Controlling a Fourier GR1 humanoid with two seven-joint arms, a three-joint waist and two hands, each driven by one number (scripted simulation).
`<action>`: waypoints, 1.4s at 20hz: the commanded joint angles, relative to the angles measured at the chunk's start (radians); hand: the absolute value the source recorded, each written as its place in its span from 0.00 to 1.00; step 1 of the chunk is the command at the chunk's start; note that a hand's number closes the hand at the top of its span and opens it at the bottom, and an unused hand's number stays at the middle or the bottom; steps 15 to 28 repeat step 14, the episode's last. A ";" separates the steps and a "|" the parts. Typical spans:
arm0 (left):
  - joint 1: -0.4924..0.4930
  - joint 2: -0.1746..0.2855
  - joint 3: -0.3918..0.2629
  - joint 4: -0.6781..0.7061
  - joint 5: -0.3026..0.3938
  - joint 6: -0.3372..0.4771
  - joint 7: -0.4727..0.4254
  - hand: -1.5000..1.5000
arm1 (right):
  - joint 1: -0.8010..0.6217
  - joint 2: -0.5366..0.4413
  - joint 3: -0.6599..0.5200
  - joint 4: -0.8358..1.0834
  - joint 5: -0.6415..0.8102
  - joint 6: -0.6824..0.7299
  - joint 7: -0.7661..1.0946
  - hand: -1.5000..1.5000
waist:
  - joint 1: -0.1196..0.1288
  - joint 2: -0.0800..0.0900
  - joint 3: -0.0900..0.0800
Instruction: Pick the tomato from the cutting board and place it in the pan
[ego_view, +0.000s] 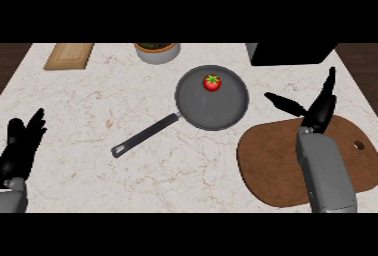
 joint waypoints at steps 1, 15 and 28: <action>0.048 -0.019 -0.020 -0.087 -0.007 0.006 0.032 0.50 | 0.193 -0.052 0.039 -0.254 -0.020 0.126 0.102 0.00 | 0.012 0.002 0.001; 0.039 -0.067 -0.036 -0.076 -0.024 0.009 0.006 0.50 | 0.776 -0.177 -0.042 -0.970 -0.224 0.460 0.281 0.00 | 0.033 0.015 0.001; 0.039 -0.067 -0.036 -0.076 -0.024 0.009 0.006 0.50 | 0.776 -0.177 -0.042 -0.970 -0.224 0.460 0.281 0.00 | 0.033 0.015 0.001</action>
